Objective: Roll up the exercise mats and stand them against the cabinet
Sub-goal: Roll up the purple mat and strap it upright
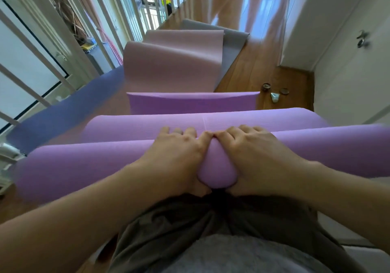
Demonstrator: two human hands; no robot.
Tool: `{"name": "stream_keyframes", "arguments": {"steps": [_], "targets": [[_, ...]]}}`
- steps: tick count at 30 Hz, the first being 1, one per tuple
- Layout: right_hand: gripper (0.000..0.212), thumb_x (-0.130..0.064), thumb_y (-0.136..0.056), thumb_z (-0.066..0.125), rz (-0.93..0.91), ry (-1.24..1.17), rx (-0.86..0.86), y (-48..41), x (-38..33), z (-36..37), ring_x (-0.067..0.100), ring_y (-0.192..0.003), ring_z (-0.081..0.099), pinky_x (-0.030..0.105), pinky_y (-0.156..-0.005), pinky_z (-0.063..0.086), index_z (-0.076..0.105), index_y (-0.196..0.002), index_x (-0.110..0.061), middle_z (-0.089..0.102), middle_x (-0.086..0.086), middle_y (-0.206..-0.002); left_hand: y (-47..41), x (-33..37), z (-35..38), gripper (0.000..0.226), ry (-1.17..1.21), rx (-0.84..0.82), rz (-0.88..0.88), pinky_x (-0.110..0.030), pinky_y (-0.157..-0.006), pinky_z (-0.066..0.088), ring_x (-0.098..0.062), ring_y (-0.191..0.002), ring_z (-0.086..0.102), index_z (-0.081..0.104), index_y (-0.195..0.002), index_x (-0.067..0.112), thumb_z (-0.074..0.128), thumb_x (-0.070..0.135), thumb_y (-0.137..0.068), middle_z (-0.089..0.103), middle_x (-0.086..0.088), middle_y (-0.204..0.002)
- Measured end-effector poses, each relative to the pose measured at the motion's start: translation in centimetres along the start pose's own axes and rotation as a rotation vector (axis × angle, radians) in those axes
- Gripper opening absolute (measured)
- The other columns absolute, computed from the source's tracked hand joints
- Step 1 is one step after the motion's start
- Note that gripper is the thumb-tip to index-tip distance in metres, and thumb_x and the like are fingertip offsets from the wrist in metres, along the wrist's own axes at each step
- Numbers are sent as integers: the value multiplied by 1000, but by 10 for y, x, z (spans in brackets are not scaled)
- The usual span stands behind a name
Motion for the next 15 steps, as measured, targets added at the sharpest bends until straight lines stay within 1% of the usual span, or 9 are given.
{"name": "stream_keyframes", "arguments": {"steps": [3,4,7,9,11,14,15], "targets": [[92,-65,-55,76,-27,-85,-72,-14,13,-6,18,-106,54,32,-89,45,42,-130,-24,55,-4,-122,-9,-15,-3,101,166,-56,21,-35,-95,43,-21,-113,53,29,-140,30,67,74,-58,52,3,-128],[92,-65,-52,78,-42,-112,-101,-20,16,-8,17,-104,55,32,-88,47,44,-128,-23,57,-4,-120,-11,-17,-4,99,168,-48,16,-36,-95,43,-21,-114,52,30,-139,30,65,75,-59,52,3,-129],[91,-62,-47,83,-52,-199,-197,-40,26,-10,15,-98,56,36,-88,48,48,-122,-24,59,-6,-113,-10,-11,-2,101,20,0,-15,-41,-99,38,-25,-119,48,23,-144,24,62,74,-65,46,0,-135],[90,-62,-47,84,-47,-222,-239,-45,29,-10,13,-97,56,35,-89,48,48,-122,-26,60,-8,-112,-11,-11,0,104,31,6,-35,-41,-99,39,-25,-118,48,23,-144,23,63,75,-63,46,-1,-134],[93,-65,-50,81,-43,-199,-190,-42,29,-9,14,-102,55,37,-93,47,46,-127,-26,58,-7,-117,-17,-18,-3,104,113,-10,-30,-40,-96,43,-23,-113,51,29,-141,26,65,77,-58,51,1,-128],[102,-68,-60,73,-28,-1,15,-25,20,-4,19,-120,48,39,-102,40,30,-141,-23,47,-2,-136,-31,-32,-6,96,260,-121,-17,-38,-92,46,-19,-107,55,38,-134,29,68,76,-56,57,7,-121],[102,-67,-62,72,-20,7,57,-21,18,-3,19,-121,46,38,-103,38,27,-142,-23,45,-1,-138,-35,-35,-7,92,288,-164,-11,-38,-91,47,-18,-104,55,40,-131,30,70,75,-56,58,8,-118]]}}
Point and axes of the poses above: each hand's wrist, its own y-axis away from the middle knuckle, its own z-axis out of the palm, x = y × z, the point moved 4 cm from there along -y, towards the middle knuckle
